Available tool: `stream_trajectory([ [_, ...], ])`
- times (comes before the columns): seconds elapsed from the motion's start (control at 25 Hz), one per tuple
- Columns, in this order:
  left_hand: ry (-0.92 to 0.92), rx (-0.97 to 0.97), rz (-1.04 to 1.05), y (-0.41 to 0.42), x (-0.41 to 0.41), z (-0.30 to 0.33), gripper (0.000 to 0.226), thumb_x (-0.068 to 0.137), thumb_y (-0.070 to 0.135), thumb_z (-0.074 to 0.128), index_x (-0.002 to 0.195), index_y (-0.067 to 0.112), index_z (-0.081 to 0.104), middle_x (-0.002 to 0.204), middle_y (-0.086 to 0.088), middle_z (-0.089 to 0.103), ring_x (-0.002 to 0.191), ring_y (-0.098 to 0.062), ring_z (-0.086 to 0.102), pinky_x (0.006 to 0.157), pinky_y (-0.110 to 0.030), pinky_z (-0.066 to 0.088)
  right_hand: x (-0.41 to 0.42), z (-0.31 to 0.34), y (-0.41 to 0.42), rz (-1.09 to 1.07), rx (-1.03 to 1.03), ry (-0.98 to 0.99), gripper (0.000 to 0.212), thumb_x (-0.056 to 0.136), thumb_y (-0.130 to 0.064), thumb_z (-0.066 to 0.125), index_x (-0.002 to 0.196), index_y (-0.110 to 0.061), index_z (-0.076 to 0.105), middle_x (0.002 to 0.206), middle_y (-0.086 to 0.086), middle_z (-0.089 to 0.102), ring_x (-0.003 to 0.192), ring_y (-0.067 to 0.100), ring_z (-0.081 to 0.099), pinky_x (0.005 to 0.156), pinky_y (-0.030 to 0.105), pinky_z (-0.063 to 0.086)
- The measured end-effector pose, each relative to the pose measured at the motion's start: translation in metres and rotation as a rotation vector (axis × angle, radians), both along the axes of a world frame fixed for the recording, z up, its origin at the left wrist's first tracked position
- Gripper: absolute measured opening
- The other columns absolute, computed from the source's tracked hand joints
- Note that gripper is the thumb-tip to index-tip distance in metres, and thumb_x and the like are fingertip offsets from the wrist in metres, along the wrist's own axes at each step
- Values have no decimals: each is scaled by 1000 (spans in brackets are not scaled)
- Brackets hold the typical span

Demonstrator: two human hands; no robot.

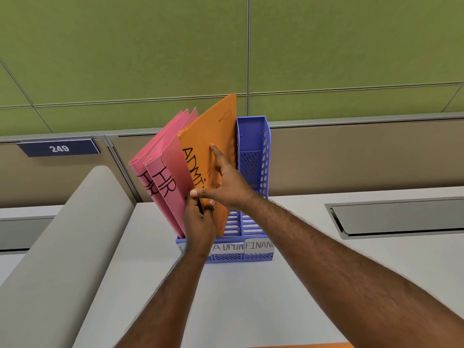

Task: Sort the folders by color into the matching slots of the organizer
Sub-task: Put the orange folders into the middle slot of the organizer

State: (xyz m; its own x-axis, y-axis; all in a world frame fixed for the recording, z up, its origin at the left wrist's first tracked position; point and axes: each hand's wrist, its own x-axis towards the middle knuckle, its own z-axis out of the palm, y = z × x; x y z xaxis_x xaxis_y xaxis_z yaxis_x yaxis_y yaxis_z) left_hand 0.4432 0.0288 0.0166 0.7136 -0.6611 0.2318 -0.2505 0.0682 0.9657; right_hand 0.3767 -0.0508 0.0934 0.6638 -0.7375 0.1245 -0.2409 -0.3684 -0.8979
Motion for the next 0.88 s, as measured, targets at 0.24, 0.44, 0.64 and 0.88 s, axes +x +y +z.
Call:
stream_trajectory([
  [0.24,-17,57,-22,13,-8,-9,22,96,0,49,116,7,54,97,-13,64,84,-23,61,80,-40,55,-4,-18,7,5,35,49,120,68,-29,85,153,-34,0,160,0,20,146,19,23,117,47,29],
  [0.44,-59,107,-24,23,-10,-13,29,93,-9,45,110,12,54,95,-5,64,84,-12,62,74,-26,56,-10,-27,19,11,68,44,117,71,-25,83,152,-36,0,157,3,27,143,20,30,113,42,36],
  [0.64,-33,59,-106,38,-14,-6,49,93,-10,42,137,12,45,129,-5,60,117,-16,59,99,-35,52,-20,-32,38,15,95,29,114,72,-28,83,153,-32,2,158,0,24,133,6,30,101,25,34],
  [0.88,63,117,-33,90,-24,-15,46,93,13,60,136,23,46,134,1,55,108,-10,60,80,-11,50,-62,-44,84,-56,147,-19,105,72,-42,80,151,-33,12,155,-4,27,138,17,36,107,41,44],
])
